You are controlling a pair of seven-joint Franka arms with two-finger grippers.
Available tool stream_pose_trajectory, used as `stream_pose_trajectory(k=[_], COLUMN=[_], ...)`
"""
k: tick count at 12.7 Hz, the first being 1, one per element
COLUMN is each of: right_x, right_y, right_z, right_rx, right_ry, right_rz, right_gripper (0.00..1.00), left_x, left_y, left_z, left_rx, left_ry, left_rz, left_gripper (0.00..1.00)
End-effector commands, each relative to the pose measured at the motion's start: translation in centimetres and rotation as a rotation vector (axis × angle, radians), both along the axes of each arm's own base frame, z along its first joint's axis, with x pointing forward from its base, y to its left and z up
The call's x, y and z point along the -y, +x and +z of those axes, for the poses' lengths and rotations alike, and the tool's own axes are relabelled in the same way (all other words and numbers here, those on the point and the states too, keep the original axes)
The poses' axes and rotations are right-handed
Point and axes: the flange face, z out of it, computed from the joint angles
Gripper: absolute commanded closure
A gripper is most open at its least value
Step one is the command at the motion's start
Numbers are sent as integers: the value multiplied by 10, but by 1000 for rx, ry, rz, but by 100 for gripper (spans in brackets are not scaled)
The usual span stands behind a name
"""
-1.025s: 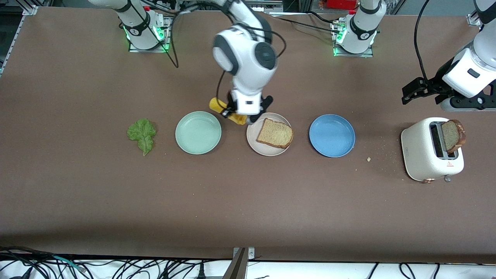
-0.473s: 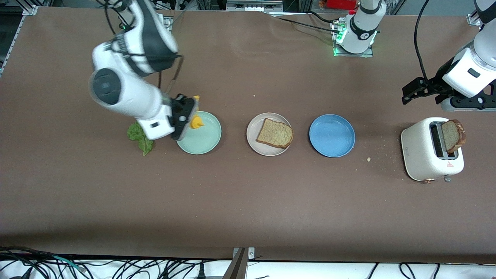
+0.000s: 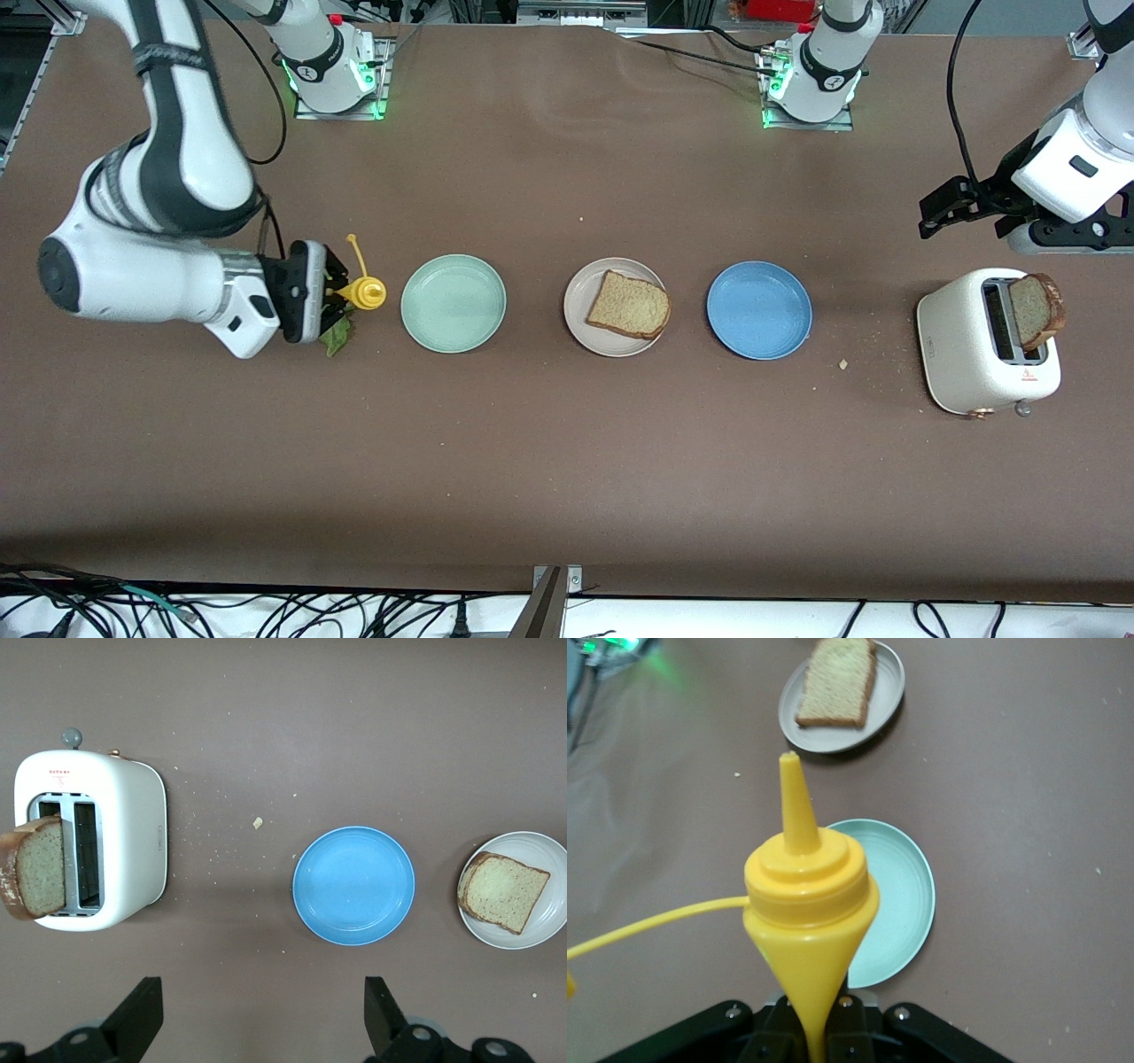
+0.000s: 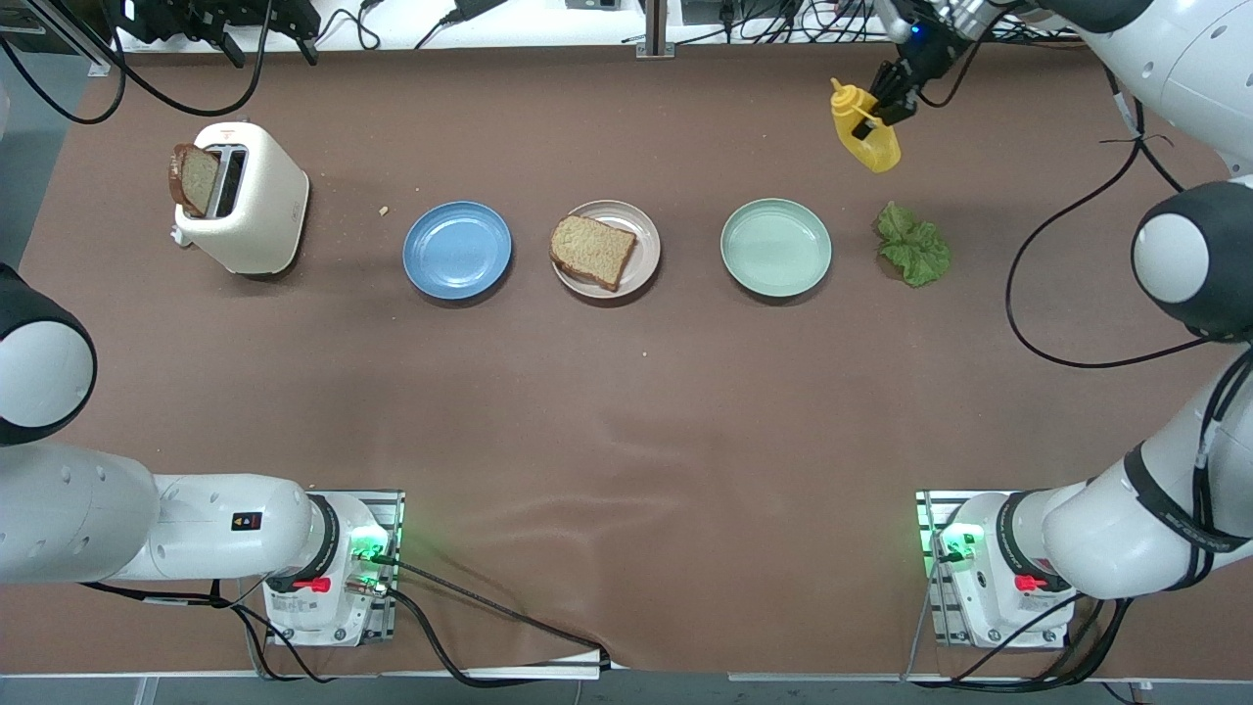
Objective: Make sandwich in beige plate with both arms
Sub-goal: 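Carry the mustard bottle back beside the green plate with the right gripper, then lower the mustard bottle onto the table and open the right gripper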
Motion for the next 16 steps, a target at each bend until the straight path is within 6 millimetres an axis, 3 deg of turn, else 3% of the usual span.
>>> stream_pose_trajectory(k=[1, 4, 7, 14, 16], right_x=[46, 69, 71, 67, 66], right_y=[9, 6, 2, -3, -5], right_z=[-59, -131, -176, -224, -234], right_rx=[5, 43, 83, 60, 49], right_ry=[230, 438, 534, 589, 597], right_rz=[84, 162, 180, 108, 89], right_gripper=[100, 100, 100, 100, 90], left_x=[-2, -2, -2, -2, -2], left_y=[-2, -2, -2, -2, -2], left_z=[7, 7, 7, 7, 7], left_rx=[4, 4, 2, 2, 2], left_ry=[21, 21, 21, 21, 21], left_rz=[-15, -16, -16, -16, -16], left_gripper=[0, 0, 0, 0, 0])
